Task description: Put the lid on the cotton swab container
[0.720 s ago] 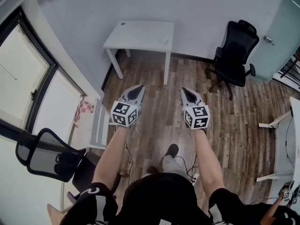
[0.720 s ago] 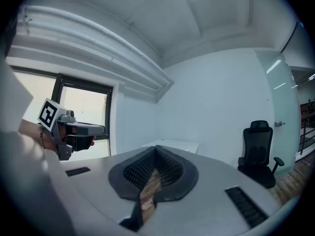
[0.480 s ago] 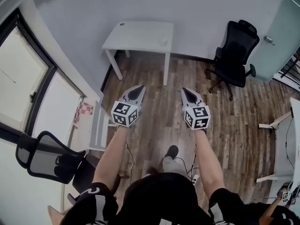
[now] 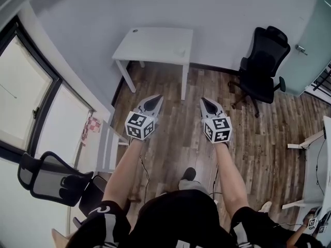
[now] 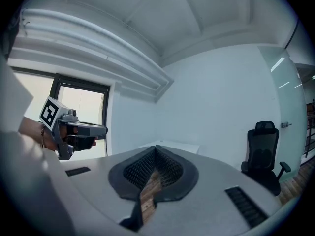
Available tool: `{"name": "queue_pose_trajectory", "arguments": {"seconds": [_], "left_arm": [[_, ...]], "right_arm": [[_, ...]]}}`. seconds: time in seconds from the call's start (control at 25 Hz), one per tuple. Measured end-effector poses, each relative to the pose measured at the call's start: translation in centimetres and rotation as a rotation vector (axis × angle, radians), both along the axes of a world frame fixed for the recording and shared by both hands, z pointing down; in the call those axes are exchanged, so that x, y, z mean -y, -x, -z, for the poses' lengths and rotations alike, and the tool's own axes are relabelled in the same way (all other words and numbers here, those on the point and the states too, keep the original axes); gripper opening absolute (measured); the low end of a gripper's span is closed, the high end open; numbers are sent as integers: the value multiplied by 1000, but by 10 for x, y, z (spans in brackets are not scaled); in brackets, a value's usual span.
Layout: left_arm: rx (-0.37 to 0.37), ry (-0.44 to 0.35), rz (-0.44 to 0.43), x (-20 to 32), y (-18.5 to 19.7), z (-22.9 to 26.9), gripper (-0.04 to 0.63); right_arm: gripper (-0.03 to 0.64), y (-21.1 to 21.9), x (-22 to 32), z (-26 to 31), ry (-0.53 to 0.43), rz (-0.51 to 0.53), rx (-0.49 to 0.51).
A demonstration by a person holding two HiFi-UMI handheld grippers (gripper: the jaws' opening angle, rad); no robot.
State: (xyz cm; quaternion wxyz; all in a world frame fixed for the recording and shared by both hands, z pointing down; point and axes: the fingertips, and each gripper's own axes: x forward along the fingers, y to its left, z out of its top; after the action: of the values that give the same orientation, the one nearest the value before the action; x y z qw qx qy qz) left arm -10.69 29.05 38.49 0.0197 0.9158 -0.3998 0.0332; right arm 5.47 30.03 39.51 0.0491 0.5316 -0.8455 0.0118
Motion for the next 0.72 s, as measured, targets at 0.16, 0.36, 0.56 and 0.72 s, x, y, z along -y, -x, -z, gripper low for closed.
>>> {"name": "queue_pose_trajectory", "arguments": {"seconds": [0.16, 0.36, 0.56, 0.72], "left_arm": [[5, 8, 14, 23, -14, -2, 25], [11, 18, 37, 49, -33, -5, 25], [9, 27, 57, 66, -49, -9, 25], [9, 38, 67, 73, -62, -14, 25]], "right_arm": [[14, -13, 25, -3, 6, 19, -6], [14, -31, 53, -5, 13, 46, -2], [14, -45, 74, -9, 16, 75, 6], [14, -53, 84, -10, 16, 97, -1]]}}
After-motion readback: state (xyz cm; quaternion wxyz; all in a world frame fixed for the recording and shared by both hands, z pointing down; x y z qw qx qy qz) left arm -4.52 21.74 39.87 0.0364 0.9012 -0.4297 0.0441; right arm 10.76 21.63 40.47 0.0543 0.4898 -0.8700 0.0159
